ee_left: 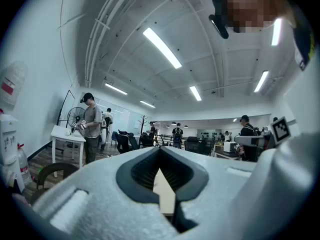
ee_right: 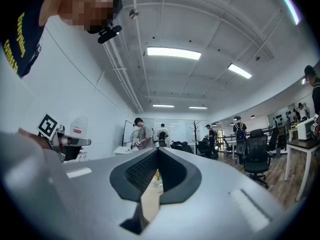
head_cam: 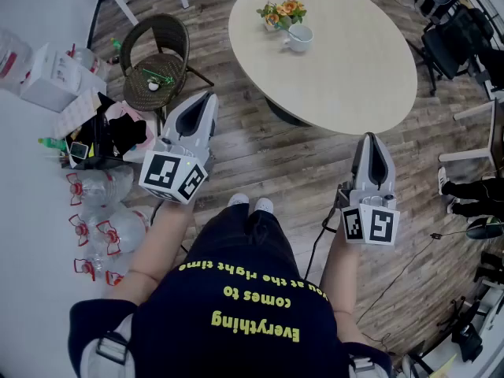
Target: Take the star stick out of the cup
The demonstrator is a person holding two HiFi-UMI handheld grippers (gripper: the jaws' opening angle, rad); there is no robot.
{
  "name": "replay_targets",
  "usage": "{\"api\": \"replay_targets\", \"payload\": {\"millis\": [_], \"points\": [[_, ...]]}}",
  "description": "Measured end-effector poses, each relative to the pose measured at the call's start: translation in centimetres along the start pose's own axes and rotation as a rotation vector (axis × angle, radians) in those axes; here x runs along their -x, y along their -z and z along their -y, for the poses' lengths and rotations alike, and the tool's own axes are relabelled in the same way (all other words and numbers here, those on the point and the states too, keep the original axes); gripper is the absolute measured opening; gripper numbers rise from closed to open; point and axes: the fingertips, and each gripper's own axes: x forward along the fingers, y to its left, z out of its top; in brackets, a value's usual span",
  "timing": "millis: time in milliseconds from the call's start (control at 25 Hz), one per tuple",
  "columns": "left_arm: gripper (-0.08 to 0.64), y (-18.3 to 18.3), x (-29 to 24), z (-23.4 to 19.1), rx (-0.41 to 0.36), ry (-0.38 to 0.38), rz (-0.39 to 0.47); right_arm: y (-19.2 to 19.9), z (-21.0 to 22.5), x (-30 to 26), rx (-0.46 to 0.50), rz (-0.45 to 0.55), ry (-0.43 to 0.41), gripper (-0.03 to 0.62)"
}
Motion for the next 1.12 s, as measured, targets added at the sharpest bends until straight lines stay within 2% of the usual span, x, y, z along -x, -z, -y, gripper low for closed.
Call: {"api": "replay_targets", "payload": {"millis": [400, 640, 1000, 1120], "points": [[0.002, 0.1, 0.8, 1.1, -0.028, 0.034, -0.005, -0.4, -1.4, 1.7, 0.020, 0.007, 0.023, 0.011], [0.002, -0.7, 0.8, 2.8, -0.035, 0.060, 0.016, -0.8, -0.4, 2.5, 0.008, 0.006, 0.031, 0.011], [0.002, -1.2, 0.8, 5.0, -0.048, 0.001, 0.044, -0.9, 1.8, 3.4, -0.036, 0.018, -0.008, 0.022], [0.057, -0.9, 0.6, 6.1, -0.039, -0.010, 0.035, -0.8, 3.3, 3.6, -0.055, 0.014, 0.001, 0.048]]}}
